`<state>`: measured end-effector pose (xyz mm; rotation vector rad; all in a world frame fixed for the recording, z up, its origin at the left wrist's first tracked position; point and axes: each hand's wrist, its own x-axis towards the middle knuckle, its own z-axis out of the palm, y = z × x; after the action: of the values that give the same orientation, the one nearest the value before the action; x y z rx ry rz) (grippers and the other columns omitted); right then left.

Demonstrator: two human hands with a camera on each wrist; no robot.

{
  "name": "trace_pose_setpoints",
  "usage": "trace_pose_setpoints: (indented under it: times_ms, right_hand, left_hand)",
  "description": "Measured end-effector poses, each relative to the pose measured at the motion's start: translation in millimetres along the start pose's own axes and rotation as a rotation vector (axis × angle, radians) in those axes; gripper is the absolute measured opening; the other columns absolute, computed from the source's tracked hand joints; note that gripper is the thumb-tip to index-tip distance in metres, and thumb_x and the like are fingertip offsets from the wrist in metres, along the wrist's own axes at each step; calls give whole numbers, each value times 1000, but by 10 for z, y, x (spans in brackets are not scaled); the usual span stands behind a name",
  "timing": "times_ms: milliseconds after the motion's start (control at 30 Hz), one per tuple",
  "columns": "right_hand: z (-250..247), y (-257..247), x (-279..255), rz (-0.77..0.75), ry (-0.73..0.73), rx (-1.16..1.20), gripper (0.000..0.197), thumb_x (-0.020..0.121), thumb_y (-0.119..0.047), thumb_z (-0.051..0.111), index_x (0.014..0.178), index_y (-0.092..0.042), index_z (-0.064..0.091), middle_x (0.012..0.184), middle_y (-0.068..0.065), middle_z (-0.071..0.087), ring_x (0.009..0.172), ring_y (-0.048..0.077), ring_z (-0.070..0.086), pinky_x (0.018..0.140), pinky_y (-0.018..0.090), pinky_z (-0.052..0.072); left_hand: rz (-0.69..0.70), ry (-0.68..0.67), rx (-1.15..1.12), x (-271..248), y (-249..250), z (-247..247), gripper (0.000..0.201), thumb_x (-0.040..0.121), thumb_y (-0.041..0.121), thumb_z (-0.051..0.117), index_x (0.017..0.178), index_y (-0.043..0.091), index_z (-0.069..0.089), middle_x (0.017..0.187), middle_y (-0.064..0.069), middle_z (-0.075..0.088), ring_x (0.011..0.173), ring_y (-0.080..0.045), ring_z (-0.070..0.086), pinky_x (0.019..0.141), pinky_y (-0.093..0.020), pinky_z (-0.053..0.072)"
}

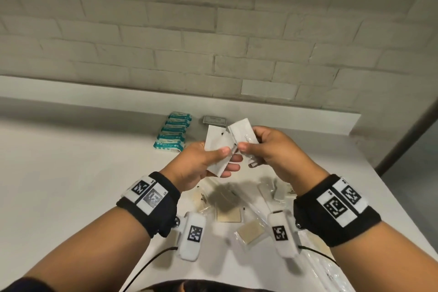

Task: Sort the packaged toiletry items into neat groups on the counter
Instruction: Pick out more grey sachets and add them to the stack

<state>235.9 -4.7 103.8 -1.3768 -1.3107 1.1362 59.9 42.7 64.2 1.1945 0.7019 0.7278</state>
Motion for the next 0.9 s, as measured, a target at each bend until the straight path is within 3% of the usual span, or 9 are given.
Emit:
trace_pose_setpoints:
  times_ms: [100, 167, 300, 400, 467, 567, 700, 833, 900]
  right_hand:
    - [28, 26, 33, -72, 53, -38, 17, 82, -1, 69, 98, 1, 66, 75, 6, 60, 61, 13, 52, 54, 22, 40]
    - [-13, 4, 42, -277, 185, -140, 8, 79, 1, 72, 83, -4, 67, 75, 0, 54, 66, 8, 49, 61, 18, 39]
    - [-164, 30, -16, -497, 108, -483, 26, 74, 12, 70, 83, -12, 77, 81, -3, 52, 74, 7, 55, 67, 11, 45]
    - [-246, 149, -41, -328, 51, -696, 13, 81, -3, 70, 90, -13, 73, 86, 1, 56, 80, 18, 60, 75, 32, 51]
    - [-293, 143, -58, -188, 95, -577, 5, 89, -17, 65, 89, -22, 64, 87, -2, 60, 82, 21, 64, 77, 39, 51]
    - [-250, 73, -61, -149, 12, -441, 8, 93, -25, 57, 90, -32, 58, 80, -4, 64, 73, 18, 62, 73, 40, 52]
    - [22, 59, -53, -40, -47, -560, 28, 91, -21, 60, 115, -23, 47, 94, 2, 65, 80, 19, 63, 71, 41, 56]
    - [63, 188, -44, 29, -18, -569, 37, 90, -18, 61, 122, -28, 45, 92, -2, 61, 75, 16, 61, 67, 38, 57]
    - [-19, 212, -39, 65, 28, -541, 27, 90, -17, 61, 115, -17, 50, 93, 4, 62, 74, 18, 61, 68, 40, 57]
  left_hand:
    - [-13, -22, 79, 18, 5, 40, 47, 93, 43, 45, 117, 6, 62, 96, -11, 74, 79, -21, 72, 65, -27, 57]
    - [-51, 0, 39, 36, 30, 26, 53, 97, 51, 34, 115, 11, 64, 98, -12, 74, 75, -19, 70, 60, -24, 55]
    - [-32, 147, -129, 88, 45, -35, 17, 92, 17, 59, 107, 12, 64, 87, -9, 70, 63, -10, 67, 54, -17, 53]
    - [46, 241, -69, 135, 25, -103, 23, 87, 4, 65, 107, 14, 64, 86, -6, 69, 62, -11, 67, 55, -18, 53]
    - [74, 281, 14, 142, 11, -124, 30, 84, 4, 68, 112, 14, 62, 88, -8, 70, 64, -14, 67, 58, -20, 54]
    - [87, 248, 73, 156, -31, -69, 33, 82, 3, 71, 112, 14, 62, 84, -8, 71, 64, -15, 66, 60, -22, 55]
    - [103, 154, 137, 175, -74, 93, 24, 89, 12, 65, 112, 8, 62, 81, -7, 67, 64, -13, 63, 56, -22, 52]
    - [1, 125, 104, 150, -54, 31, 48, 98, 52, 33, 106, 16, 64, 63, 4, 52, 50, -8, 39, 49, -23, 26]
    - [-51, 134, 116, 128, -41, -65, 44, 101, 44, 32, 111, 14, 63, 63, 3, 47, 49, -8, 32, 48, -23, 21]
